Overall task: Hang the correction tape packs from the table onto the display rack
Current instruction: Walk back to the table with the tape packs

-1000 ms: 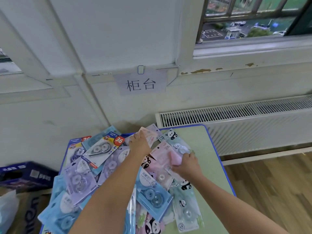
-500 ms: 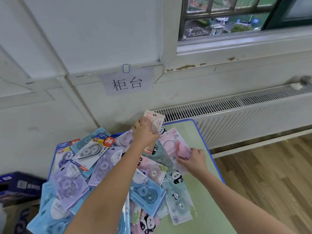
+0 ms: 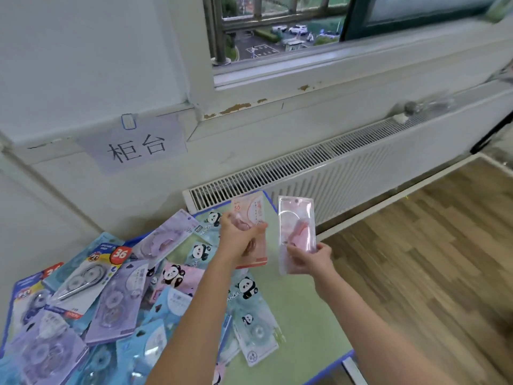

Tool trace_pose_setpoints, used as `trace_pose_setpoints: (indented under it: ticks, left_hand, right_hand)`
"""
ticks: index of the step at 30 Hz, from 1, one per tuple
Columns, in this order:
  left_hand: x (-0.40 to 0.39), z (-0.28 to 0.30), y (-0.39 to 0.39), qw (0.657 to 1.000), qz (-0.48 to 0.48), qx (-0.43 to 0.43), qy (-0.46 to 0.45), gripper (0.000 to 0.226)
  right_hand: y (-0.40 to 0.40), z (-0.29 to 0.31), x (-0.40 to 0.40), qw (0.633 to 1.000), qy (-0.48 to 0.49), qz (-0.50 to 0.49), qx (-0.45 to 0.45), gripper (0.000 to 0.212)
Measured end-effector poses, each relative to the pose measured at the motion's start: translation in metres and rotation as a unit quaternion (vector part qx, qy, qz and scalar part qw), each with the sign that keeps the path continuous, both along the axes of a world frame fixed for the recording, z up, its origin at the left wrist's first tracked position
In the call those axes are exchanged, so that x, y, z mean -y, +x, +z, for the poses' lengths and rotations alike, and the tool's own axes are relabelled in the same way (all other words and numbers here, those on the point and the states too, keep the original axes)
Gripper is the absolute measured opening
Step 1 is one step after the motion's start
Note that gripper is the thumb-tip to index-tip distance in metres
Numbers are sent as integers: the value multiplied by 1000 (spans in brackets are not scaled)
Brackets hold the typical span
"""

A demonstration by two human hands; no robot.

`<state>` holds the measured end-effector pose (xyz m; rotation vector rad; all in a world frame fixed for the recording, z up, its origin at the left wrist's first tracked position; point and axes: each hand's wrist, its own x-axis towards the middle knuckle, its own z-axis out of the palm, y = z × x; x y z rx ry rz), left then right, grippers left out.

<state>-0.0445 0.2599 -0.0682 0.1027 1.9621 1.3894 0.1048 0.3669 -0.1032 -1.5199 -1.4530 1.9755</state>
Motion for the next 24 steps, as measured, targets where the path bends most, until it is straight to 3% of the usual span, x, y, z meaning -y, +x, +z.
trace_pose_setpoints:
  ticks: [3,6,8,11,16,18,22,24]
  left_hand:
    - [-19,11,32,997,-39,49,43,84]
    - [-40,22,70,992,-82,46,80,75]
    - [-53,34,100,986,-113,59,109,87]
    - [-70,49,151,971,-184,64,140,108]
    - [-99,73,254,951,-261,50,161,112]
    - [-108,82,303,943,-279,54,176,102]
    - [-124,92,408,916,-335,67,208,43]
    - [-130,95,461,906,-364,57,208,27]
  right_hand:
    - [31,11,-14,997,-8,-62,-43,72]
    - [71,24,-29,989,-18,-104,-100,72]
    - [104,32,-39,980,-30,-129,-146,75]
    - [166,45,-47,975,-19,-142,-167,106]
    - [294,61,-44,967,36,-177,-177,86]
    - [352,65,-38,960,48,-210,-180,75]
    - [463,74,-22,942,81,-279,-169,56]
    - [516,79,-14,931,101,-312,-160,42]
